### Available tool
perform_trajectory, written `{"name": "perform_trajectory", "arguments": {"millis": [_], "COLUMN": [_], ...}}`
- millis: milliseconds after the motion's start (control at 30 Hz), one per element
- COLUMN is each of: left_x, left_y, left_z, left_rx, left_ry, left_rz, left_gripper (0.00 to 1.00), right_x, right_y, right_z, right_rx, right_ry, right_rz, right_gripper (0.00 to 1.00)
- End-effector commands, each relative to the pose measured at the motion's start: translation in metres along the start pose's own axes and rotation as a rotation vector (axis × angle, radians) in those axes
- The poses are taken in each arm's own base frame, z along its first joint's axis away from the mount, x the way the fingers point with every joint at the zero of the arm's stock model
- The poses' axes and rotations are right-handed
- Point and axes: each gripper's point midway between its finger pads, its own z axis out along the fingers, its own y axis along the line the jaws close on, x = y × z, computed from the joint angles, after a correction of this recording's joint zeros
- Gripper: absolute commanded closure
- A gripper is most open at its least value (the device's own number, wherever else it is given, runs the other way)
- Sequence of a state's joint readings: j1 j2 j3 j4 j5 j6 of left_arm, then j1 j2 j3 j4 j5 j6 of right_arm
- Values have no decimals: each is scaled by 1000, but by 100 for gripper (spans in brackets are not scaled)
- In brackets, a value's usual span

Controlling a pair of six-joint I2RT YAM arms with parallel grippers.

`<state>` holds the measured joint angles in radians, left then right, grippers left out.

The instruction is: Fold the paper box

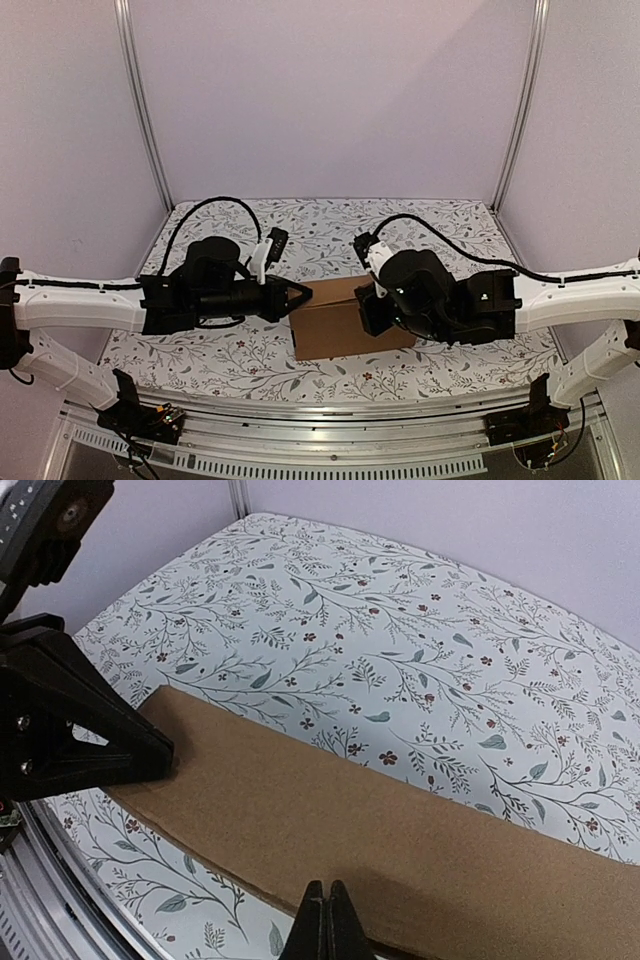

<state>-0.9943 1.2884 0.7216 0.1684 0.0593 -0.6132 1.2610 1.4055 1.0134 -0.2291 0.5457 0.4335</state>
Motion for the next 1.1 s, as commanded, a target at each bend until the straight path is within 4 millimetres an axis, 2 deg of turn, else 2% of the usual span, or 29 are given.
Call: {"name": "perform_trajectory", "arguments": {"millis": [0, 133, 267, 500, 600, 733, 833, 1067], "left_x": [52, 55, 56, 58, 58, 58, 59, 62], "left_y": [44, 45, 45, 45, 45, 45, 46, 49], "left_z": [-1, -1, -1, -1, -1, 1, 1, 1], "left_rx": [-130, -124, -123, -125, -125, -127, -130, -143], "left_ry": [159, 162, 166, 171, 173, 178, 184, 189], "left_rz": [-8, -15, -16, -19, -20, -16, -19, -20], "left_gripper": [100, 100, 100, 100, 100, 100, 100, 100], "right_x": [-20, -40, -45, -38, -28, -9, 19, 115], "right_y": [-7, -29, -53, -82, -91, -105, -111, -132], "right_z": [-20, -34, -40, -43, -43, -34, -26, -15], "right_rx": [-68, -88, -125, -192, -211, -224, -211, -126], "right_ry": [11, -19, -8, 5, 11, 28, 61, 173], "right_rz": [-32, -15, 13, 65, 93, 162, 190, 277], "right_gripper": [100, 100, 100, 100, 100, 100, 100, 100]}}
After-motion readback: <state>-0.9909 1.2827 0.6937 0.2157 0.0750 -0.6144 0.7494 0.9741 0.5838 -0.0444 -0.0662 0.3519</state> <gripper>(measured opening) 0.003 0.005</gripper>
